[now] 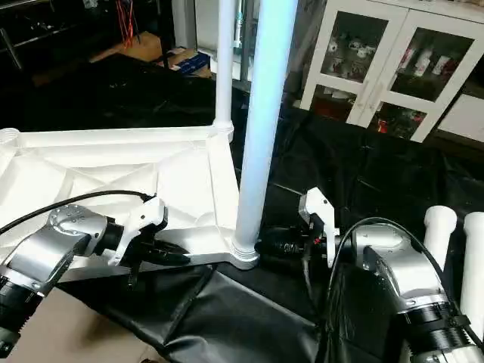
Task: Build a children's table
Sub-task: Rotate leg to tighten
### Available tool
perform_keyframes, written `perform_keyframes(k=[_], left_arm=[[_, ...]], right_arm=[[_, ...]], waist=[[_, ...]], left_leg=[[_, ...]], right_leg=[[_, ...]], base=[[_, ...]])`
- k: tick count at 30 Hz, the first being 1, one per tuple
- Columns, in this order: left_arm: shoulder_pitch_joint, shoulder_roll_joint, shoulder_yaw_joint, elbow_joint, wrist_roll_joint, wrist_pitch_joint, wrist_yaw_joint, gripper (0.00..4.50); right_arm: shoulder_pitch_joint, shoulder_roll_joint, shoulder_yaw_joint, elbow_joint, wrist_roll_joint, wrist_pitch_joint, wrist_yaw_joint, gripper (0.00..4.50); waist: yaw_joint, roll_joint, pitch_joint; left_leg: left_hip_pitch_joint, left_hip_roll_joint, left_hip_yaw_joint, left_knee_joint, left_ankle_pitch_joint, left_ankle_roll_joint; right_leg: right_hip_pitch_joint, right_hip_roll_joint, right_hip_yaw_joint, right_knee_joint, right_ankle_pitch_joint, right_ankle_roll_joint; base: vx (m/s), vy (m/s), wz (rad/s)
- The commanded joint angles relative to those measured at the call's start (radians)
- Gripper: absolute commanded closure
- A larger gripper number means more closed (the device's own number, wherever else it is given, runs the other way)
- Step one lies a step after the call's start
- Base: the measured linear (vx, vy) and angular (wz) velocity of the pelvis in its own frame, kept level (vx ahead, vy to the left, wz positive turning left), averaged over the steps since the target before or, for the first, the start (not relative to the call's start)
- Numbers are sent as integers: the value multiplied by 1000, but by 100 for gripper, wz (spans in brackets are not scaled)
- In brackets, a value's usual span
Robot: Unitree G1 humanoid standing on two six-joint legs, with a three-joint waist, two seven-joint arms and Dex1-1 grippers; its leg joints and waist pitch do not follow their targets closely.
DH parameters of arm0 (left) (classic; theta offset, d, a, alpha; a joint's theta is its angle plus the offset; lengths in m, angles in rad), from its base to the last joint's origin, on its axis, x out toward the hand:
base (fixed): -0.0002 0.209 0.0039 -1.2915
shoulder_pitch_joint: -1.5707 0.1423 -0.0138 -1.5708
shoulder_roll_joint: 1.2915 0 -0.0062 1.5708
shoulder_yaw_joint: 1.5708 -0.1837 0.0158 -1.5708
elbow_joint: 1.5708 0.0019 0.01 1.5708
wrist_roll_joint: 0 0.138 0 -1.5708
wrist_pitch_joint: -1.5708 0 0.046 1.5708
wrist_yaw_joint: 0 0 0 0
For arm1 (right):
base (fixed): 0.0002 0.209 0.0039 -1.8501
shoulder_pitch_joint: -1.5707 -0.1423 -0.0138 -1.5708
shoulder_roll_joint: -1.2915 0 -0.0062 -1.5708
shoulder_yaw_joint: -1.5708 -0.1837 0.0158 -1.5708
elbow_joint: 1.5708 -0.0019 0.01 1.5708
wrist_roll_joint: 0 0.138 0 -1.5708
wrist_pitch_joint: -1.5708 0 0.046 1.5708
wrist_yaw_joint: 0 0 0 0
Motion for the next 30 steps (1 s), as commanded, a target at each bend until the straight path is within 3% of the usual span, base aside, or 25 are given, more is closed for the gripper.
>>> perform_keyframes(k=[1, 4, 13, 18, 23, 30], left_arm=[[-17, -39, -14, -68, -57, -14, -31, 450], [-16, -39, -15, -72, -57, -12, -32, 450], [1, -24, -21, -109, -69, 18, -52, 450], [-2, -28, -19, -110, -66, 23, -53, 450], [3, -31, -19, -125, -67, 30, -46, 450], [11, -23, -17, -130, -64, 34, -45, 450]], right_arm=[[-15, 37, 6, -25, 31, -7, -15, 310], [-14, 37, -8, -39, 50, 14, -14, 301], [17, 5, -23, -113, 88, 78, 27, 217], [8, 16, 6, -92, 35, 38, 12, 177], [-10, 51, 34, -54, -17, -15, -26, 177], [-24, 71, 19, -38, -19, -8, -42, 177]], waist=[[-1, -6, -60], [-2, -6, -60], [-3, -6, -60], [-2, -10, -59], [-3, -14, -59], [6, -12, -60]], left_leg=[[18, 32, -13, -80, -259, 27], [18, 32, -14, -80, -264, 28], [19, 33, -12, -78, -241, 37], [18, 32, -12, -77, -243, 35], [18, 33, -13, -78, -249, 26], [22, 33, -10, -77, -229, 31]], right_leg=[[44, -27, 31, -56, -281, -216], [44, -28, 31, -56, -295, -212], [43, -27, 32, -54, -283, -211], [42, -28, 33, -55, -297, -207], [39, -28, 33, -56, -311, -200], [39, -26, 34, -51, -273, -207]], base=[[0, 0, 0], [0, 0, 0], [0, 0, 0], [0, 0, 0], [0, 0, 0], [0, 0, 0]])
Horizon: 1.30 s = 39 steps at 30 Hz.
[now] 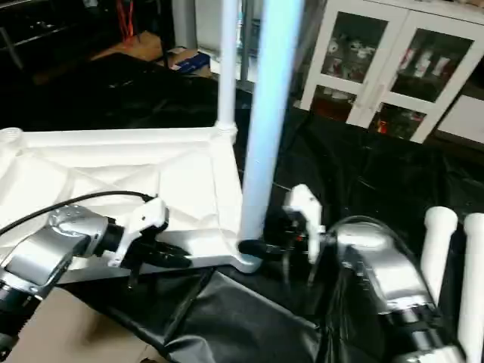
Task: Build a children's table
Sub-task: Rotate leg to tighten
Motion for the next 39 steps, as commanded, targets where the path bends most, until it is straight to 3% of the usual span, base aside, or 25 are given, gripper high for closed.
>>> perform_keyframes(k=[1, 8, 18, 21, 22, 24, 25, 26, 27, 28, 29, 31, 32, 35, 37, 38, 39], left_arm=[[-6, -24, -5, -50, -62, -9, -38, 450], [-11, -24, -3, -36, -55, -14, -34, 450], [-30, -45, 8, 10, -19, -16, 44, 450], [-66, -98, 35, 72, 21, 6, 173, 450], [-101, -147, 54, 120, 54, 23, 286, 450], [-113, -167, 62, 137, 65, 32, 331, 450], [-133, -204, 75, 163, 75, 55, 397, 450], [-158, -252, 97, 196, 88, 71, 491, 450], [-163, -262, 102, 202, 88, 73, 508, 450], [-202, -339, 134, 252, 92, 87, 629, 450], [-221, -373, 145, 277, 95, 78, 683, 450], [-243, -403, 149, 307, 96, 63, 722, 450], [-265, -434, 149, 341, 103, 30, 770, 450], [-307, -481, 162, 404, 105, -16, 832, 450], [-313, -477, 158, 412, 113, -23, 830, 450], [-313, -459, 155, 412, 120, -28, 817, 450], [-307, -435, 151, 407, 128, -33, 800, 450]], right_arm=[[-8, -10, -7, 1, -1, 2, 8, 193], [3, -12, -6, 6, -11, -11, 19, 238], [8, 34, -5, 64, -78, -61, -119, 251], [-9, 121, -24, 159, -180, -66, -389, 254], [-26, 200, -63, 232, -233, -41, -630, 254], [-32, 224, -79, 253, -247, -35, -704, 257], [-46, 265, -107, 297, -269, -28, -846, 257], [-62, 315, -140, 348, -279, -48, -986, 258], [-66, 324, -145, 359, -280, -53, -1010, 258], [-100, 395, -179, 447, -285, -98, -1186, 260], [-120, 422, -185, 491, -281, -127, -1243, 260], [-146, 448, -183, 539, -282, -154, -1292, 261], [-178, 474, -176, 588, -285, -190, -1333, 261], [-242, 535, -205, 657, -267, -288, -1352, 261], [-259, 555, -216, 653, -236, -314, -1273, 261], [-256, 572, -198, 606, -199, -324, -1121, 261], [-243, 577, -177, 556, -178, -330, -1011, 205]], waist=[[-5, -7, -60], [-1, -8, -59], [-4, -7, -58], [-18, -8, -57], [-26, -12, -56], [-35, -12, -55], [-38, -15, -57], [-45, -12, -51], [-49, -12, -52], [-51, -10, -56], [-53, -12, -57], [-51, -9, -59], [-50, -8, -60], [-46, -9, -67], [-45, -7, -68], [-43, -4, -70], [-42, -6, -72]], left_leg=[[21, 34, -11, -79, -227, 31], [20, 32, -11, -79, -246, 23], [19, 31, -14, -81, -270, 9], [18, 26, -16, -82, -297, -21], [14, 24, -19, -85, -295, -37], [16, 22, -23, -87, -327, -54], [22, 22, -24, -85, -356, -57], [26, 21, -21, -83, -380, -59], [26, 18, -23, -81, -393, -62], [24, 17, -27, -82, -396, -62], [32, 13, -24, -78, -417, -57], [32, 14, -24, -79, -418, -47], [26, 13, -25, -81, -409, -38], [24, 14, -19, -79, -370, -18], [17, 16, -18, -80, -328, -5], [12, 17, -18, -79, -296, 10], [10, 18, -16, -77, -272, 33]], right_leg=[[41, -25, 33, -53, -270, -208], [40, -26, 34, -57, -304, -194], [39, -26, 34, -57, -321, -188], [35, -26, 33, -66, -394, -163], [37, -25, 32, -67, -408, -153], [33, -25, 28, -70, -455, -136], [32, -25, 27, -77, -484, -120], [19, -25, 29, -85, -507, -115], [18, -25, 27, -87, -532, -109], [25, -26, 24, -88, -545, -91], [14, -20, 21, -97, -548, -77], [17, -20, 21, -97, -522, -76], [21, -18, 20, -94, -492, -77], [24, -18, 24, -84, -383, -108], [31, -17, 26, -75, -316, -123], [37, -18, 27, -68, -261, -139], [42, -16, 27, -62, -206, -155]], base=[[0, 0, 0], [0, 0, 0], [0, 0, 0], [0, 0, 0], [0, 0, 0], [0, 0, 0], [0, 0, 0], [0, 0, 0], [0, 0, 0], [0, 0, 0], [0, 0, 0], [0, 0, 0], [0, 0, 0], [0, 0, 0], [0, 0, 0], [0, 0, 0], [0, 0, 0]])
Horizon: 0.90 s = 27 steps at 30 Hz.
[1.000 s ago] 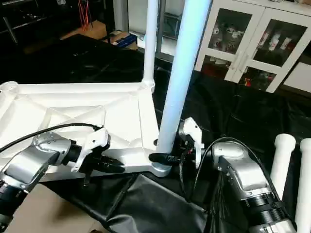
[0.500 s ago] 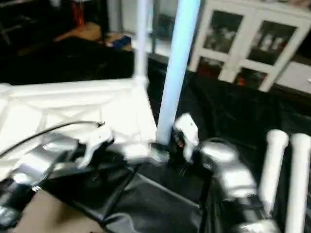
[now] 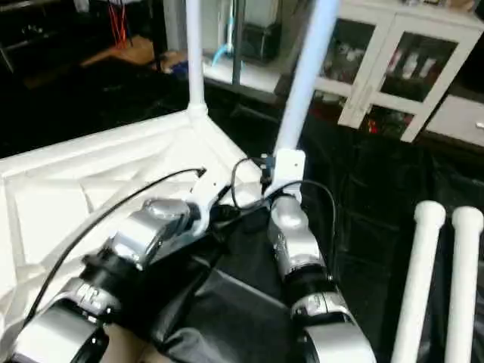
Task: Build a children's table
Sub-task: Rotate leg to tighten
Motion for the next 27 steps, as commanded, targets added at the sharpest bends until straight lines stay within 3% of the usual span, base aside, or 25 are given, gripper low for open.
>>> perform_keyframes(k=[1, 2, 4, 5, 7, 8, 9, 10, 11, 12, 14, 15, 16, 17, 18, 19, 21, 23, 27], left_arm=[[-47, 21, 93, -27, 9, -112, 97, 450], [-43, 29, 94, -32, 10, -110, 88, 450], [-43, 29, 94, -32, 10, -110, 88, 450], [-22, 55, 84, -54, 16, -139, 61, 450], [-15, 63, 81, -63, 15, -145, 48, 450], [1, 82, 74, -83, 8, -163, 10, 450], [1, 82, 74, -83, 8, -163, 10, 450], [27, 113, 62, -117, -14, -170, -73, 450], [41, 133, 54, -135, -30, -175, -130, 450], [46, 140, 50, -141, -34, -177, -147, 450], [103, 228, 5, -208, -77, -203, -346, 450], [129, 269, -19, -240, -93, -211, -428, 450], [129, 269, -19, -240, -93, -211, -428, 450], [162, 327, -54, -278, -104, -230, -526, 450], [171, 342, -63, -286, -105, -235, -549, 450], [171, 342, -63, -286, -105, -235, -549, 450], [183, 355, -68, -297, -120, -254, -591, 450], [188, 358, -72, -309, -133, -252, -619, 450], [199, 364, -88, -348, -153, -228, -666, 450]], right_arm=[[49, 76, 68, -28, 72, 15, 210, 205], [57, 75, 72, -46, 80, 18, 240, 187], [57, 75, 72, -46, 80, 18, 240, 166], [92, 48, 77, -120, 122, 35, 310, 154], [103, 36, 81, -145, 132, 47, 334, 147], [132, -1, 93, -207, 169, 82, 401, 143], [132, -1, 93, -207, 169, 82, 401, 129], [173, -70, 120, -297, 207, 130, 502, 129], [195, -115, 137, -345, 228, 153, 570, 118], [202, -130, 143, -356, 230, 155, 588, 118], [267, -285, 181, -470, 244, 165, 780, 118], [288, -344, 179, -507, 248, 167, 850, 118], [288, -344, 179, -507, 248, 167, 850, 118], [318, -447, 170, -562, 256, 179, 950, 118], [329, -485, 166, -580, 259, 185, 982, 118], [329, -485, 166, -580, 259, 185, 982, 118], [358, -552, 146, -604, 247, 194, 1074, 118], [368, -572, 149, -616, 253, 208, 1099, 118], [398, -606, 194, -671, 285, 246, 1152, 118]], waist=[[0, -1, -67], [2, -1, -66], [-9, -3, -70], [-19, 5, -70], [-12, 8, -76], [-4, 7, -77], [0, 7, -76], [4, 8, -74], [19, 11, -72], [20, 9, -69], [32, 15, -65], [38, 12, -64], [40, 14, -63], [40, 10, -58], [47, 12, -56], [46, 11, -53], [47, 17, -44], [43, 10, -43], [41, 10, -44]], left_leg=[[12, 23, -12, -76, -258, 44], [8, 23, -11, -75, -241, 73], [-10, 22, -18, -76, -200, 78], [-15, 24, -24, -79, -184, 68], [7, 27, -20, -67, -155, 82], [8, 30, -19, -65, -83, 119], [8, 30, -17, -62, -65, 127], [7, 28, -16, -61, -54, 137], [12, 30, -15, -60, -40, 152], [10, 32, -12, -62, -49, 153], [16, 33, -11, -64, -102, 133], [17, 35, -11, -67, -136, 116], [19, 37, -12, -70, -155, 108], [21, 38, -10, -74, -191, 92], [27, 40, -8, -77, -234, 74], [29, 41, -7, -79, -254, 67], [42, 42, -6, -86, -377, 20], [37, 40, -10, -89, -408, 3], [32, 38, -16, -91, -414, -4]], right_leg=[[44, -16, 21, -57, -182, -173], [48, -19, 21, -57, -171, -189], [64, -26, 19, -49, -157, -190], [66, -25, 14, -47, -166, -193], [55, -24, 17, -45, -97, -231], [59, -19, 17, -33, 19, -279], [55, -20, 18, -29, 42, -289], [58, -19, 17, -28, 49, -295], [59, -19, 18, -28, 60, -293], [55, -20, 20, -29, 42, -293], [52, -21, 21, -34, -33, -282], [54, -22, 22, -38, -74, -269], [53, -23, 22, -39, -90, -266], [48, -20, 22, -46, -134, -260], [43, -22, 24, -50, -188, -248], [41, -21, 24, -53, -211, -242], [30, -23, 27, -70, -353, -204], [29, -24, 30, -75, -403, -181], [32, -25, 30, -82, -451, -150]], base=[[0, 0, 0], [0, 0, 0], [-11, -10, -10], [-22, -20, -20], [33, -6, 2], [66, -13, 4], [0, 0, 0], [0, 0, 0], [0, 0, 0], [0, 0, 0], [0, 0, 0], [0, 0, 0], [0, 0, 0], [0, 0, 0], [0, 0, 0], [0, 0, 0], [0, 0, 0], [-27, 7, 5], [0, 0, 0]])
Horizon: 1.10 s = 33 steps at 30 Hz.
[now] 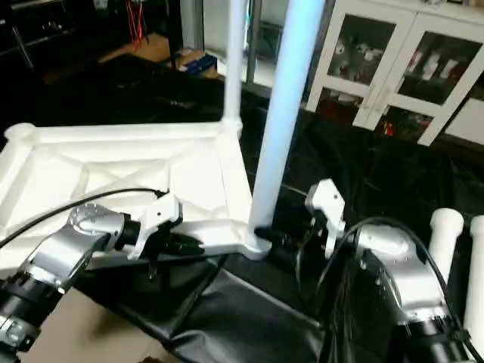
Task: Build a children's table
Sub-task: Rotate leg to tighten
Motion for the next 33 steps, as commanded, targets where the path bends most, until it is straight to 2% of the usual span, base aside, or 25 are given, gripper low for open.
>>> perform_keyframes(k=[1, 4, 9, 10, 11, 13, 16, 19, 22, 26, 28, 30, 32, 33], left_arm=[[-11, -14, -13, -74, -66, -6, -60, 450], [-13, -14, -13, -77, -67, -10, -70, 450], [-9, -3, -11, -86, -75, -19, -98, 450], [-9, -3, -10, -87, -75, -18, -101, 450], [-8, -3, -9, -88, -74, -17, -103, 450], [-4, -1, -8, -95, -74, -11, -103, 450], [3, 3, -7, -103, -74, -7, -102, 450], [7, 8, -5, -105, -72, -7, -105, 450], [10, 10, -4, -106, -72, -5, -108, 450], [7, 8, -2, -98, -64, -10, -104, 450], [-7, -7, 0, -70, -33, -19, -56, 450], [-40, -48, 13, -13, 18, 5, 67, 450], [-65, -87, 28, 22, 36, 41, 152, 450], [-74, -103, 34, 34, 42, 50, 183, 450]], right_arm=[[9, -29, 35, -48, 16, 25, 35, 118], [6, -35, 56, -45, 1, 18, 37, 118], [-22, -24, 63, -3, -27, 12, 58, 118], [-29, -16, 60, 9, -33, 13, 61, 132], [-34, -8, 58, 18, -35, 17, 61, 143], [-43, -7, 67, 28, -34, 25, 57, 151], [-48, -13, 75, 36, -35, 23, 58, 169], [-49, -26, 82, 39, -35, 24, 73, 199], [-49, -29, 81, 41, -37, 24, 79, 228], [-53, -13, 71, 52, -47, 26, 68, 246], [-76, 41, 61, 110, -113, -1, -82, 251], [-113, 131, 28, 211, -193, 3, -348, 252], [-132, 192, -5, 268, -219, 32, -522, 255], [-136, 212, -18, 285, -226, 42, -583, 255]], waist=[[-6, 0, -53], [-9, 0, -54], [-11, -2, -58], [-11, -2, -58], [-13, -6, -61], [-12, -4, -62], [-8, -7, -62], [-7, -7, -64], [-6, -7, -64], [-8, -5, -60], [-11, -6, -59], [-29, -5, -58], [-45, -9, -61], [-47, -9, -61]], left_leg=[[29, 37, -21, -90, -408, -4], [28, 36, -20, -89, -398, -3], [20, 35, -20, -88, -363, 4], [20, 35, -20, -88, -355, 5], [17, 35, -18, -86, -329, 13], [18, 35, -18, -85, -310, 18], [19, 36, -13, -80, -269, 34], [14, 35, -12, -76, -232, 49], [15, 35, -11, -75, -228, 53], [17, 35, -13, -80, -274, 34], [17, 35, -14, -80, -287, 25], [12, 28, -16, -82, -309, -12], [10, 26, -22, -84, -319, -45], [15, 25, -22, -82, -334, -44]], right_leg=[[30, -26, 27, -81, -443, -147], [25, -26, 28, -81, -445, -149], [30, -25, 28, -74, -391, -164], [30, -25, 29, -73, -377, -168], [33, -24, 29, -67, -338, -183], [34, -23, 29, -63, -310, -193], [35, -23, 31, -58, -259, -214], [40, -23, 32, -49, -221, -223], [40, -23, 32, -49, -218, -227], [37, -23, 32, -56, -285, -213], [34, -23, 32, -57, -302, -205], [30, -21, 30, -63, -361, -185], [32, -22, 27, -64, -391, -162], [28, -21, 27, -67, -401, -160]], base=[[0, 0, 0], [0, 0, 0], [0, 0, 0], [0, 0, 0], [0, 0, 0], [0, 0, 0], [0, 0, 0], [0, 0, 0], [0, 0, 0], [0, 0, 0], [0, 0, 0], [0, 0, 0], [0, 0, 0], [0, 0, 0]])
